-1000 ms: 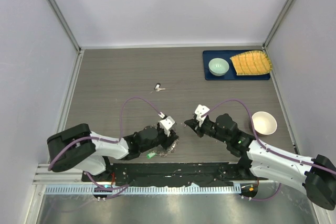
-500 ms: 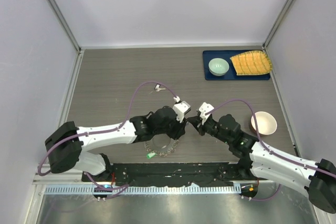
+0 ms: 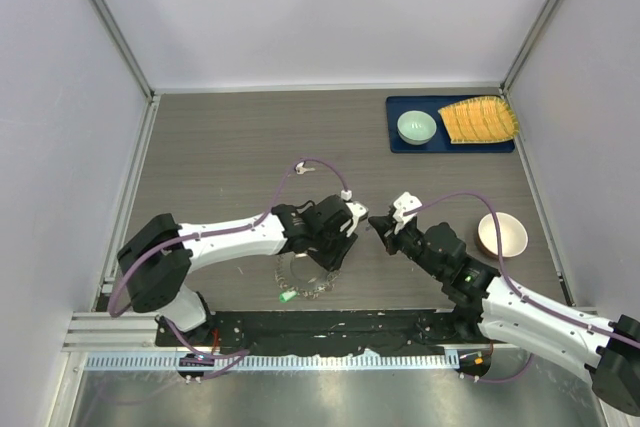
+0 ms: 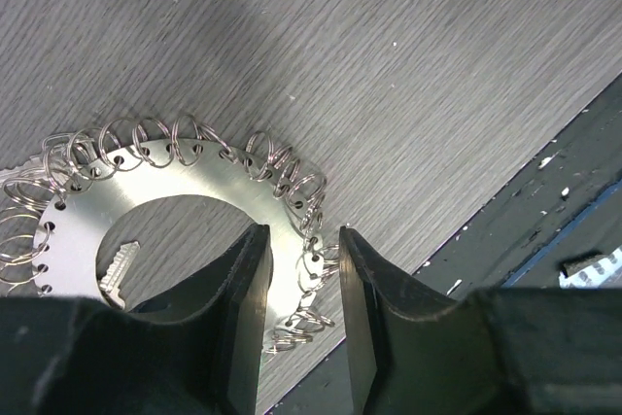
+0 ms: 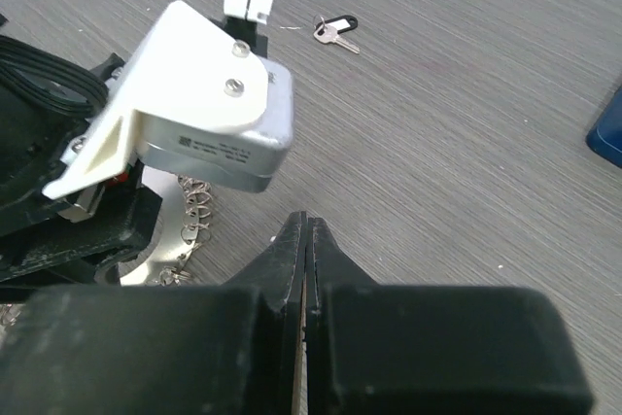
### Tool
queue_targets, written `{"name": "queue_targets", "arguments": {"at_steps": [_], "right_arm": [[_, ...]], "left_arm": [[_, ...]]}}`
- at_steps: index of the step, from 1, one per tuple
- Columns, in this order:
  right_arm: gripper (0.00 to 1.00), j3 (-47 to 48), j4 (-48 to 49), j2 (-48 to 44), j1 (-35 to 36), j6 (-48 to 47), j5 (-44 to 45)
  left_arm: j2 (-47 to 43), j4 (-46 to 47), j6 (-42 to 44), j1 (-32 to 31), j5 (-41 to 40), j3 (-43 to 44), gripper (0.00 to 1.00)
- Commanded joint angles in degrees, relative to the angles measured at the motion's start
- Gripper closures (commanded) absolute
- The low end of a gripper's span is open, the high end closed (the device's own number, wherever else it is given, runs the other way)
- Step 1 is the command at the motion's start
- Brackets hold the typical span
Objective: Put the keys on the keyring
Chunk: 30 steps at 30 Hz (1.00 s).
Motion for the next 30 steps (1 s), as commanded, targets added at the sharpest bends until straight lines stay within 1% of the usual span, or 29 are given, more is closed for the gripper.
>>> {"name": "queue_targets", "arguments": {"at_steps": [1, 14, 18, 23, 24, 30], "right_arm": [[0.99, 0.0, 1.6, -1.1, 0.2, 1.1, 1.7], [0.99, -0.1, 1.7, -1.4, 0.2, 1.1, 1.2], [0.99, -0.2, 2.0, -1.3, 0.2, 1.1, 0.9], [0.99, -0.2, 2.1, -1.1, 0.2, 1.1, 0.5], [0.99, -0.2, 2.2, -1.1, 0.2, 1.1, 0.5], [0.99, -0.3, 2.4, -1.0, 0.2, 1.1, 0.0]], "left_arm": [[2.4, -2.8, 0.9, 1.0, 1.6, 3.8, 0.63], [7.3, -2.8, 2.0, 2.5, 4.1, 6.3, 0.63], [8.2, -2.9, 2.2, 2.5, 4.6, 6.4, 0.65], [8.6, -2.5, 2.3, 2.6, 5.1, 6.5, 0.7], [8.7, -2.4, 2.4, 2.6, 5.2, 6.6, 0.72], [9.3, -2.0, 2.4, 2.7, 5.3, 6.8, 0.75]]}}
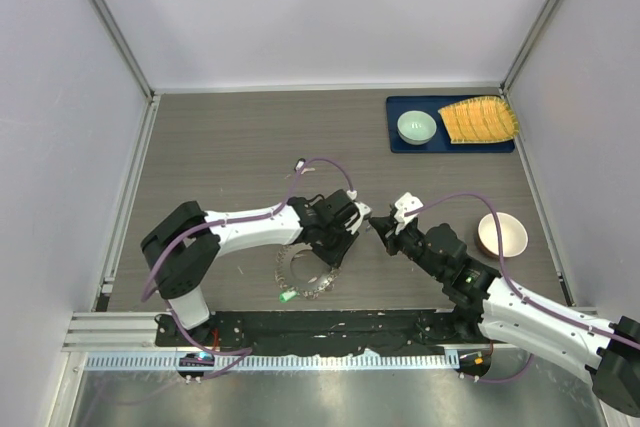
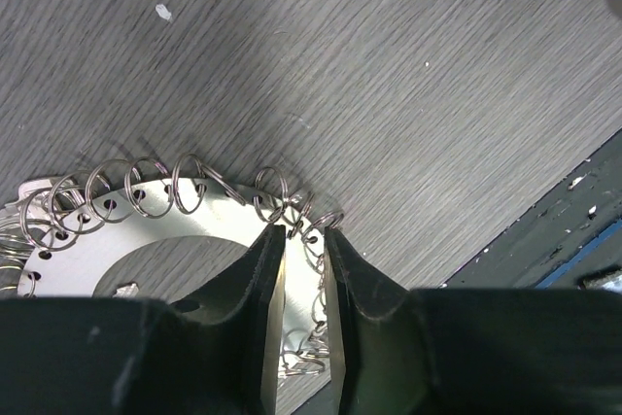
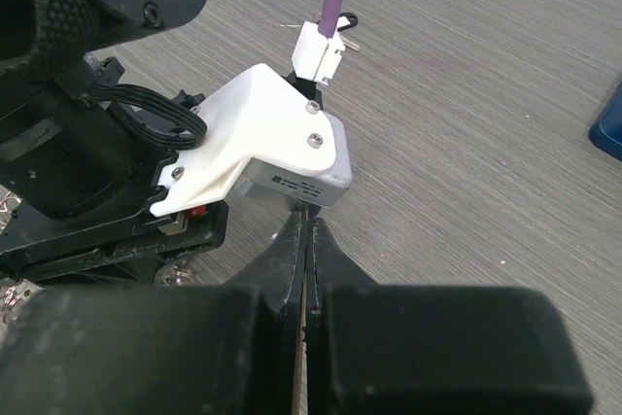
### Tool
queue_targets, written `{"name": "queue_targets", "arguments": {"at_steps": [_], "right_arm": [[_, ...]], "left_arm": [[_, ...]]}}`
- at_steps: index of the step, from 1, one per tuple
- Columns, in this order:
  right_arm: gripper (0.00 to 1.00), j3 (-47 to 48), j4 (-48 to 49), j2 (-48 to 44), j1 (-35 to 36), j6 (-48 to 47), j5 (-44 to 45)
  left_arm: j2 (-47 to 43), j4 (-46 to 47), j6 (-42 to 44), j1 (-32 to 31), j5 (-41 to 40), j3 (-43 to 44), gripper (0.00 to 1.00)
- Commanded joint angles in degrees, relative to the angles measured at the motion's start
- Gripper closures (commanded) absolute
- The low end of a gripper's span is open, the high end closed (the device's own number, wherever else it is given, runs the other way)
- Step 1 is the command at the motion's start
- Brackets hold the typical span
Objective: Put the keys on the keyring
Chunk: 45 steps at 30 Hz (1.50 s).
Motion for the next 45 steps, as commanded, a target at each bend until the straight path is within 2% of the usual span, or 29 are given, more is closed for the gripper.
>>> {"name": "queue_targets", "arguments": {"at_steps": [1, 7, 17, 28, 31, 32, 33, 40, 45], "right_arm": [[0.99, 0.2, 2.6, -0.1, 0.2, 0.5, -0.3], [0.99, 0.2, 2.7, -0.1, 0.2, 0.6, -0.8], [0.99, 0.2, 2.9, 0.3, 0.2, 0.5, -2.0], [0.99, 0.3, 3.2, 1.3, 0.2, 0.2, -2.5], [0.99, 0.3, 3.3, 1.5, 0.2, 0.2, -2.6], [0.99, 0.3, 3.3, 1.5, 0.2, 0.2, -2.8], [0.99, 0.3, 3.3, 1.6, 0.2, 0.1, -2.7], [0.99, 0.3, 3.2, 1.9, 0.2, 0.2, -2.7], [0.99, 0.3, 3.1, 1.6, 0.2, 0.2, -2.7]], "left_arm": [[0.5, 0.5, 0.5, 0.3, 1.5, 2.0, 0.75], [1.1, 0.6, 0.6, 0.5, 1.4, 2.2, 0.75], [1.6, 1.3, 1.4, 0.6, 2.4, 2.4, 0.68], [2.8, 1.7, 2.1, 0.6, 3.1, 2.2, 0.74], [2.3, 2.6, 1.1, 0.6, 3.1, 1.3, 0.86], [2.1, 3.7, 0.6, 0.6, 3.1, 0.4, 0.99], [0.9, 4.4, 0.1, 0.6, 2.6, -0.4, 1.0], [-7.9, 16.8, -8.5, 0.6, -5.0, -11.9, 1.0], [-12.9, 28.8, -15.7, 0.6, -18.8, -21.9, 1.0]]}}
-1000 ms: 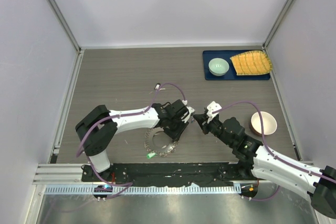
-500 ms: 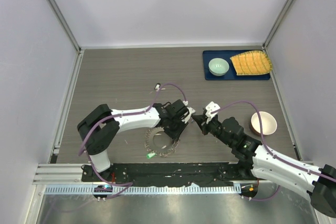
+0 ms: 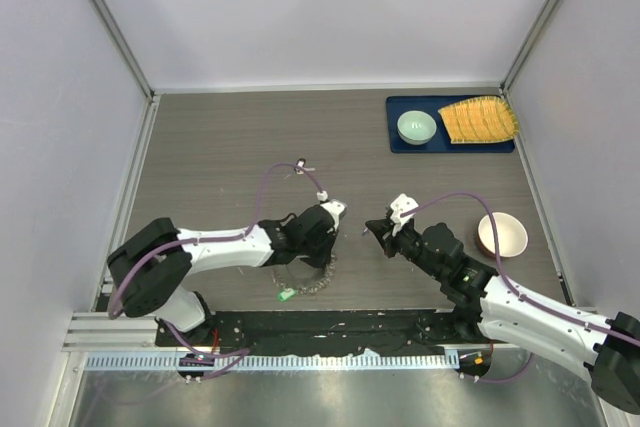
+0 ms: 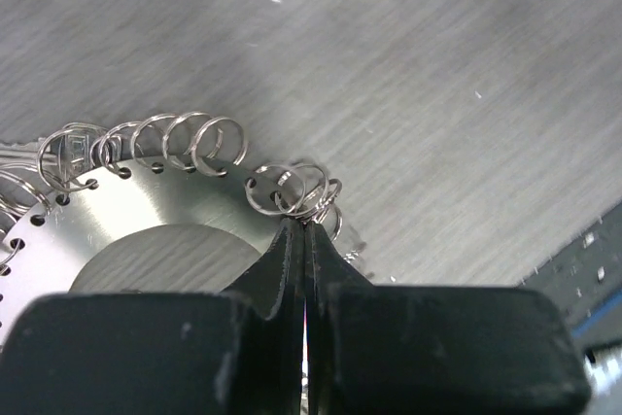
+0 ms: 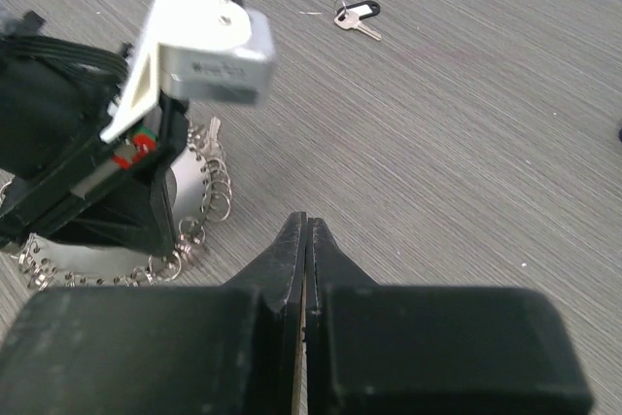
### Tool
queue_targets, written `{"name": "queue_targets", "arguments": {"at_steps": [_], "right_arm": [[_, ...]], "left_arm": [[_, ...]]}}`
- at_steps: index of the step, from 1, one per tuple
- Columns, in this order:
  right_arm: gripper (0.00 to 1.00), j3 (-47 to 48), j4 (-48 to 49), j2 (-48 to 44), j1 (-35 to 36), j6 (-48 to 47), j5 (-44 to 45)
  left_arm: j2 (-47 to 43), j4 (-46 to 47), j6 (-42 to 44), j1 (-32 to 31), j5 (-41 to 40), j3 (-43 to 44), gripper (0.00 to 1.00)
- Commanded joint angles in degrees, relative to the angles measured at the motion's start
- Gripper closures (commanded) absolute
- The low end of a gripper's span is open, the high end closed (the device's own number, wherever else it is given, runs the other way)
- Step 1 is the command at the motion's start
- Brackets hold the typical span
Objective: Put the keys on the keyring
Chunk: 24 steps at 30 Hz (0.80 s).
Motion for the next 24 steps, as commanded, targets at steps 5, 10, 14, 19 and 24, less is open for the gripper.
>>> {"name": "queue_targets", "arguments": {"at_steps": [5, 10, 14, 19, 24], "right_arm": [[0.99, 0.4, 2.5, -0.2, 0.2, 0.3, 0.1], [0.99, 0.5, 2.6, 0.1, 0.3, 0.2, -0.1], [0.99, 0.6, 2.6, 0.6, 0.3, 0.2, -0.4], [0.99, 0.8, 2.6, 0.8, 0.2, 0.2, -0.6], [0.99, 0.8, 2.4, 0.8, 0.2, 0.3, -0.6]], "left_arm": [[-6.7, 19.5, -9.6, 0.1, -20.5, -11.3, 1.0], [-6.3, 20.4, -4.0, -4.1, -25.9, -12.7, 1.0], [-4.6, 17.9, -1.5, -8.2, -30.3, -11.4, 0.95], [-3.1, 12.5, 0.3, -11.6, -32.8, -7.4, 0.88], [-3.5, 9.1, 0.2, -11.7, -32.3, -5.8, 0.74]]}}
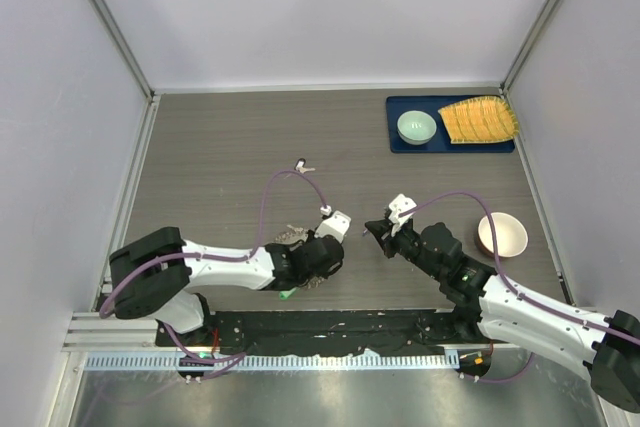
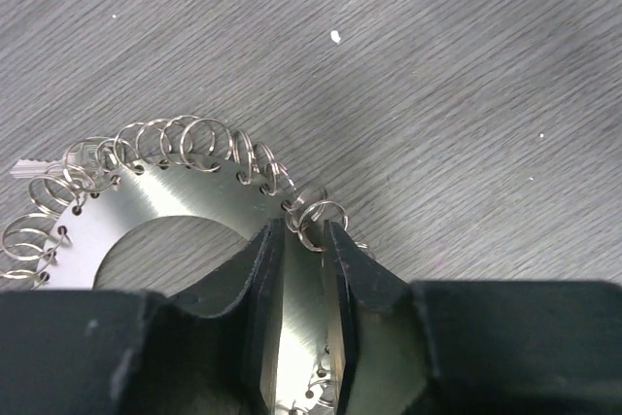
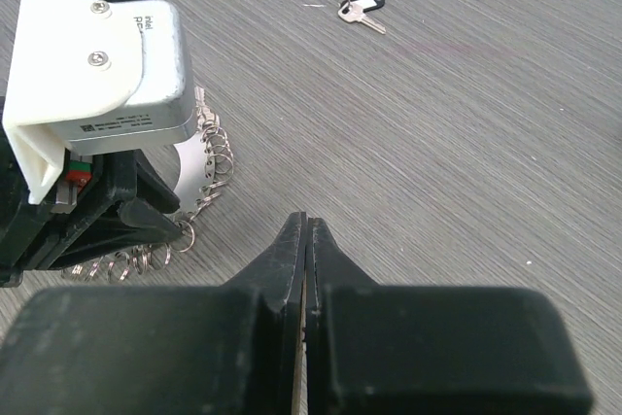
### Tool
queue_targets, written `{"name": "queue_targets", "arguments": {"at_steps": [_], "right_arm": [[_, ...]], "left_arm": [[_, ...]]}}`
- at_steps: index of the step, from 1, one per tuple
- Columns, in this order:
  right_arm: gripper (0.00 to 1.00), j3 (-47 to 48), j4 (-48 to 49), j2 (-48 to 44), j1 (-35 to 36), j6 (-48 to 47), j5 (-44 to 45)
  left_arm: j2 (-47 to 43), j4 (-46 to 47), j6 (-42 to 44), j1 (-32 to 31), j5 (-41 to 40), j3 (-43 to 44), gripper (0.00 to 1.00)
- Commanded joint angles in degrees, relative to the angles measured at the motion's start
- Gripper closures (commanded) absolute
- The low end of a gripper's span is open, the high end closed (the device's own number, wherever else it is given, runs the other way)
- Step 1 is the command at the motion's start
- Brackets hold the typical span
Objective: Put the keys on the keyring
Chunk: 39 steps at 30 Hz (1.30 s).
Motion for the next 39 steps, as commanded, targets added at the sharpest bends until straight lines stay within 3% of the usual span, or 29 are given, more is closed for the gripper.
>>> {"name": "queue_targets", "arguments": {"at_steps": [1, 5, 16, 19, 26, 39], "right_arm": [[0.99, 0.8, 2.4, -0.2, 0.2, 0.4, -0.3], [0.99, 0.7, 2.4, -0.4, 0.2, 0.5, -0.3], [0.99, 0.1, 1.8, -2.8, 0.2, 1.1, 2.9], [0.99, 0.1, 1.5, -3.2, 0.2, 1.3, 4.8], [0.99, -0.4, -0.1, -5.6, 0.2, 3.0, 11.9], [0.99, -0.6, 0.2, -5.6, 0.3, 3.3, 11.7]], "left_arm": [[-1.1, -3.6, 1.1, -0.2, -2.7, 2.6, 0.7], [-2.1, -6.9, 3.6, -0.1, -2.3, 5.8, 0.63], [2.1, -24.2, 19.5, 9.2, 26.5, 19.7, 0.57], [5.0, -28.5, 22.9, 10.7, 30.9, 23.1, 0.57], [13.5, -38.2, 30.0, 11.8, 35.8, 32.4, 0.57], [22.1, -46.4, 33.1, 12.8, 36.0, 40.1, 0.57]]}}
